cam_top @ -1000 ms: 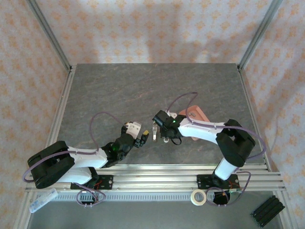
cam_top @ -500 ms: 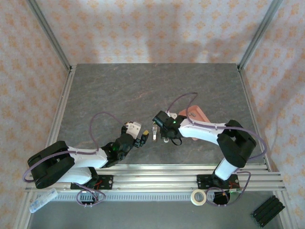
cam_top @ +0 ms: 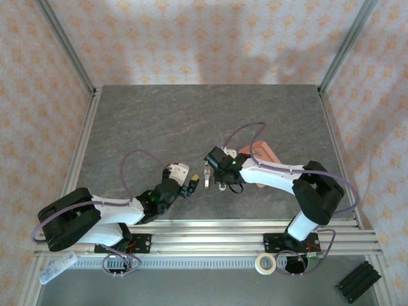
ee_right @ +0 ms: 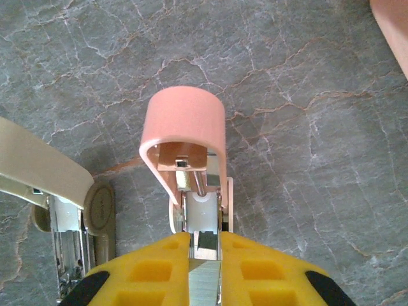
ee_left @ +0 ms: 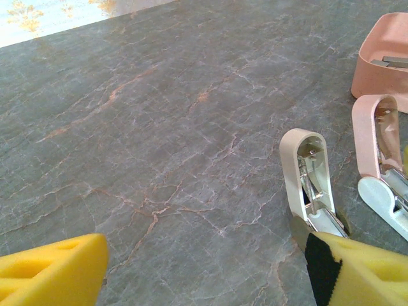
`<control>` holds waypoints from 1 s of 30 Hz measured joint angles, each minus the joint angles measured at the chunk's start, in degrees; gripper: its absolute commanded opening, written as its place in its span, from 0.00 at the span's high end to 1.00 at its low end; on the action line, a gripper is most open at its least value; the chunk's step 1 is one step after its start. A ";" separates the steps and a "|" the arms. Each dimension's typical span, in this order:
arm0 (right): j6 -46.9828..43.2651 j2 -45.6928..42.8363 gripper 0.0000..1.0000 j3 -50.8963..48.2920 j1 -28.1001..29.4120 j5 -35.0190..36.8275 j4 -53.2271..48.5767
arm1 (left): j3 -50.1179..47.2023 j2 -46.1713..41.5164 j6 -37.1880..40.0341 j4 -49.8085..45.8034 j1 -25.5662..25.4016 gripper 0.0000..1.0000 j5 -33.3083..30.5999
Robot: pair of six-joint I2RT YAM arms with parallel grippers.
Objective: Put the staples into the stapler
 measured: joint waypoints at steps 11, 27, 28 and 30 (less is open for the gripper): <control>0.02 1.66 0.84 -0.70 0.00 -0.37 0.66 | 0.00 0.00 0.00 0.00 0.00 0.18 0.00; -0.07 -0.81 0.84 0.37 0.50 -0.13 0.28 | 0.00 0.00 0.00 0.02 0.00 0.18 0.00; -0.07 -0.81 0.84 0.39 0.50 -0.13 0.28 | 0.00 0.00 0.00 0.02 0.00 0.18 0.00; -0.22 -0.79 0.84 0.39 0.50 -0.13 0.28 | 0.00 0.00 0.00 0.00 0.00 0.18 0.00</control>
